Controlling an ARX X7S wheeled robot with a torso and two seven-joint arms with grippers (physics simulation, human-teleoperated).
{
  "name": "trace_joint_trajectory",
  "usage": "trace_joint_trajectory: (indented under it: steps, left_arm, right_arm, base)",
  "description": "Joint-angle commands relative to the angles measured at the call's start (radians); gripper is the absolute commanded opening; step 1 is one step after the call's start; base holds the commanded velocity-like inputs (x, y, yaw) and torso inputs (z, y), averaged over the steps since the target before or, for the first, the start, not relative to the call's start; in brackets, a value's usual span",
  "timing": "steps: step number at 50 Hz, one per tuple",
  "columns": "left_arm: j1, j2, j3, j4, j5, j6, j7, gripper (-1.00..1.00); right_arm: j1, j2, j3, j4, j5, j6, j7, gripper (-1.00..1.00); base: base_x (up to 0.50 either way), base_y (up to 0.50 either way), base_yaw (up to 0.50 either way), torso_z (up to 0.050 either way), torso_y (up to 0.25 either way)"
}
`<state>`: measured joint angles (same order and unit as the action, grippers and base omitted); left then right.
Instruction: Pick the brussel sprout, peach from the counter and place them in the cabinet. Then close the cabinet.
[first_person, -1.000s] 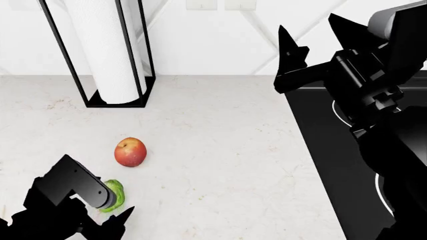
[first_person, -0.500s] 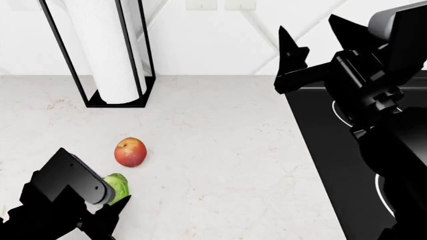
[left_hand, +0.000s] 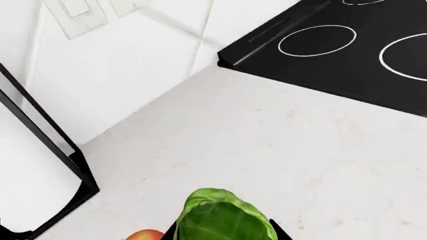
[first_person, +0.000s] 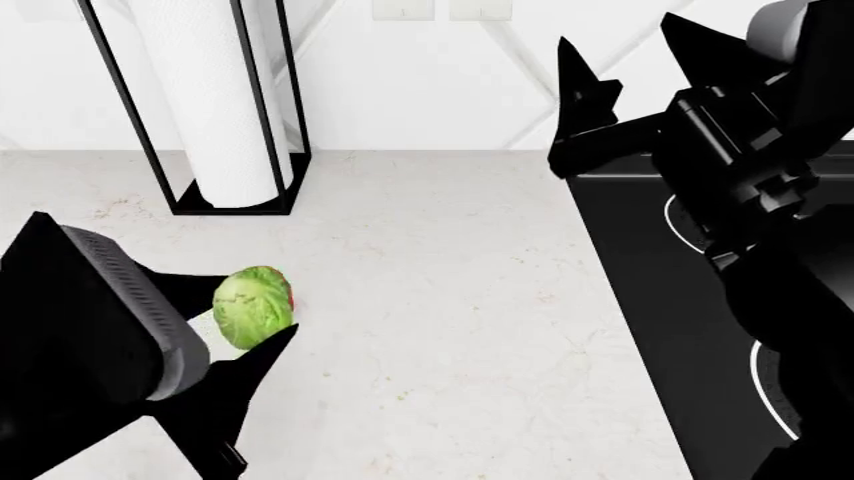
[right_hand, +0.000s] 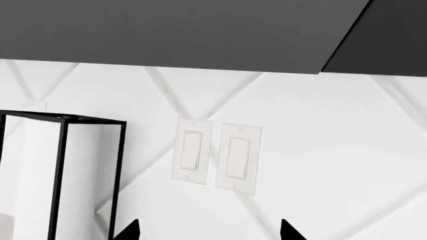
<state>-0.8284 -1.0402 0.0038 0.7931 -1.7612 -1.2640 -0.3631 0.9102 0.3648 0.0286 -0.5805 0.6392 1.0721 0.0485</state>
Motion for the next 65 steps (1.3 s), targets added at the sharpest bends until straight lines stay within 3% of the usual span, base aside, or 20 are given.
trace_joint_trajectory:
  steps: [1, 11, 25, 32, 38, 45, 65]
  left_arm:
    - [-0.33, 0.034, 0.163, -0.009, -0.257, 0.077, -0.213, -1.0]
    - [-0.584, 0.138, 0.299, -0.076, -0.351, 0.157, -0.395, -1.0]
    - [-0.785, 0.309, 0.364, -0.167, -0.263, 0.257, -0.58, -1.0]
    - [-0.867, 0.392, 0.388, -0.213, -0.164, 0.266, -0.613, -1.0]
    - [-0.943, 0.485, 0.407, -0.277, -0.07, 0.277, -0.587, -1.0]
    - [-1.01, 0.568, 0.42, -0.333, 0.105, 0.29, -0.468, -1.0]
    - [-1.149, 0.672, 0.495, -0.507, 0.472, 0.381, -0.198, -1.0]
  right_arm:
    - [0.012, -0.001, 0.005, -0.009, 0.015, 0.014, 0.012, 1.0]
    - [0.025, 0.0, 0.008, -0.013, 0.025, 0.025, 0.02, 1.0]
    - [0.043, -0.002, 0.003, -0.011, 0.034, 0.03, 0.029, 1.0]
    - [0.05, -0.001, 0.0, -0.007, 0.037, 0.031, 0.032, 1.0]
    - [0.055, -0.002, -0.003, -0.004, 0.039, 0.029, 0.034, 1.0]
    - [0.056, 0.001, 0.0, -0.005, 0.045, 0.031, 0.037, 1.0]
    - [0.036, -0.006, -0.01, 0.002, 0.044, 0.006, 0.042, 1.0]
  base:
    - [0.0, 0.0, 0.0, 0.0, 0.0]
    - [0.0, 0.0, 0.0, 0.0, 0.0]
    - [0.0, 0.0, 0.0, 0.0, 0.0]
    - [0.0, 0.0, 0.0, 0.0, 0.0]
    - [0.0, 0.0, 0.0, 0.0, 0.0]
    - [0.0, 0.0, 0.0, 0.0, 0.0]
    - [0.0, 0.0, 0.0, 0.0, 0.0]
